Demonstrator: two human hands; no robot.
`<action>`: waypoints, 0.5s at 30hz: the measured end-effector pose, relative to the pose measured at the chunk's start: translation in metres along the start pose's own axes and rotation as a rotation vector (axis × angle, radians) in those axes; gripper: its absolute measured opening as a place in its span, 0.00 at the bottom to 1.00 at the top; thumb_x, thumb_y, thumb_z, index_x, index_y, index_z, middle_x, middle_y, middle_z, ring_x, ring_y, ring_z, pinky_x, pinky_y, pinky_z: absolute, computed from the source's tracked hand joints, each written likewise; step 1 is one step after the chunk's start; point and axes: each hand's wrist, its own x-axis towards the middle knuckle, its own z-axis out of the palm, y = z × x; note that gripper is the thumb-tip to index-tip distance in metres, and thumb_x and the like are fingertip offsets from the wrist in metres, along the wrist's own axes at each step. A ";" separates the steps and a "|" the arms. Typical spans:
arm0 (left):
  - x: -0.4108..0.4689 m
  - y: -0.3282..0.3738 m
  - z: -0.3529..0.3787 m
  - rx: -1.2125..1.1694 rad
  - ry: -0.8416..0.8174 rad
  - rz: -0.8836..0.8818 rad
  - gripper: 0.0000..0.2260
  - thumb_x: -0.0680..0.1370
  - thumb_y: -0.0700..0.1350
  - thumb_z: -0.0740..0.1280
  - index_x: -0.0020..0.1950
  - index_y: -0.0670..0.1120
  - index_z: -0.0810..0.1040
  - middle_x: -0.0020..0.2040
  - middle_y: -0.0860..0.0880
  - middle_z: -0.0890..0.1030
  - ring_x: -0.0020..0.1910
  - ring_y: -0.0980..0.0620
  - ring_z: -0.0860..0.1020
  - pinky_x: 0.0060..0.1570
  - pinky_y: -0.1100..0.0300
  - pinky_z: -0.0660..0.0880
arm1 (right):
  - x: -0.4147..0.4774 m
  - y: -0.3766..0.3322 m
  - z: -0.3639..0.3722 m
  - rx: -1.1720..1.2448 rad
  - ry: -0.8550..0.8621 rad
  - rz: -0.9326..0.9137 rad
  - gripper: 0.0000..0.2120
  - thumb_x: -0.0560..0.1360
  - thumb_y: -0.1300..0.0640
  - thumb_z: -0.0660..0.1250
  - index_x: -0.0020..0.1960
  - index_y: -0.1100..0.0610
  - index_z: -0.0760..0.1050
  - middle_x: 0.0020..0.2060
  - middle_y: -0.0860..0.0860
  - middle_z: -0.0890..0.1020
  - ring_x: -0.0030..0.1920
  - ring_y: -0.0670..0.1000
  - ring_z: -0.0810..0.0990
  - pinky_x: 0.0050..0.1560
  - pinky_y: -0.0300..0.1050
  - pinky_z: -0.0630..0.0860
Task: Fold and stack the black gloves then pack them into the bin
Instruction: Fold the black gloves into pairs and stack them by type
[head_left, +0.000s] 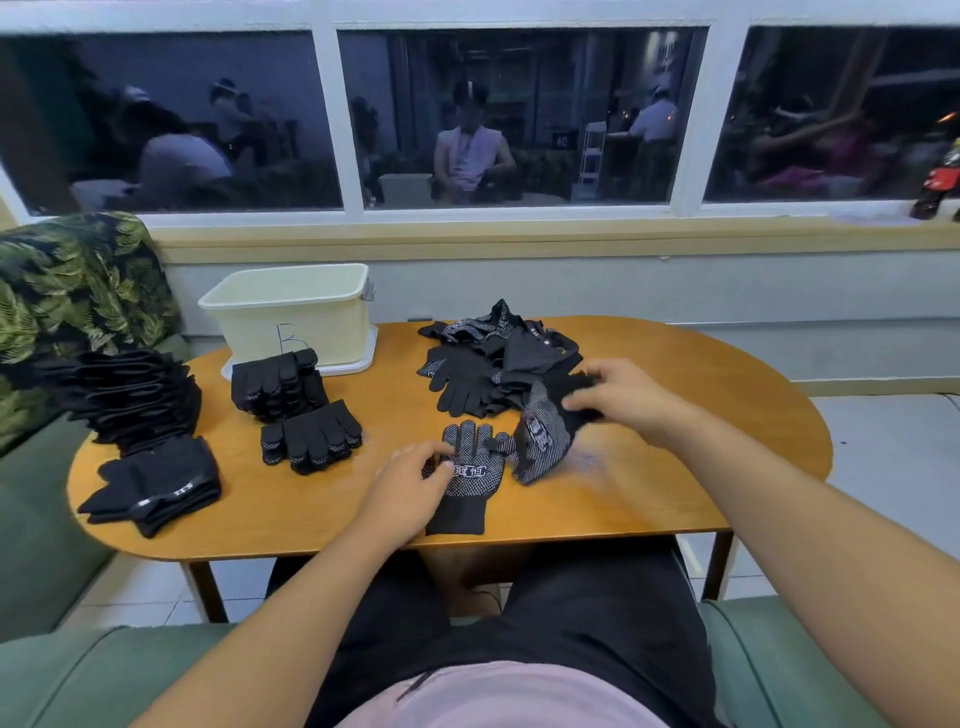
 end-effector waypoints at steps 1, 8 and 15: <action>0.000 0.000 -0.003 -0.107 0.011 -0.042 0.10 0.85 0.50 0.65 0.65 0.59 0.80 0.64 0.58 0.80 0.64 0.56 0.76 0.63 0.53 0.74 | 0.000 -0.016 -0.002 0.063 0.012 -0.060 0.06 0.78 0.69 0.73 0.52 0.61 0.80 0.48 0.57 0.87 0.52 0.58 0.86 0.53 0.52 0.87; -0.011 -0.007 -0.012 -0.141 0.001 -0.034 0.14 0.81 0.43 0.69 0.64 0.58 0.79 0.63 0.60 0.79 0.64 0.59 0.75 0.65 0.57 0.73 | 0.004 -0.101 -0.003 0.133 0.007 -0.311 0.05 0.81 0.61 0.75 0.55 0.53 0.82 0.42 0.50 0.88 0.41 0.49 0.88 0.34 0.39 0.79; -0.012 -0.006 -0.013 -0.168 0.005 -0.038 0.12 0.82 0.45 0.70 0.63 0.57 0.80 0.61 0.61 0.81 0.64 0.59 0.77 0.64 0.60 0.72 | 0.022 -0.107 0.021 -0.052 -0.255 -0.236 0.06 0.85 0.60 0.69 0.59 0.56 0.84 0.46 0.50 0.89 0.47 0.51 0.88 0.42 0.41 0.83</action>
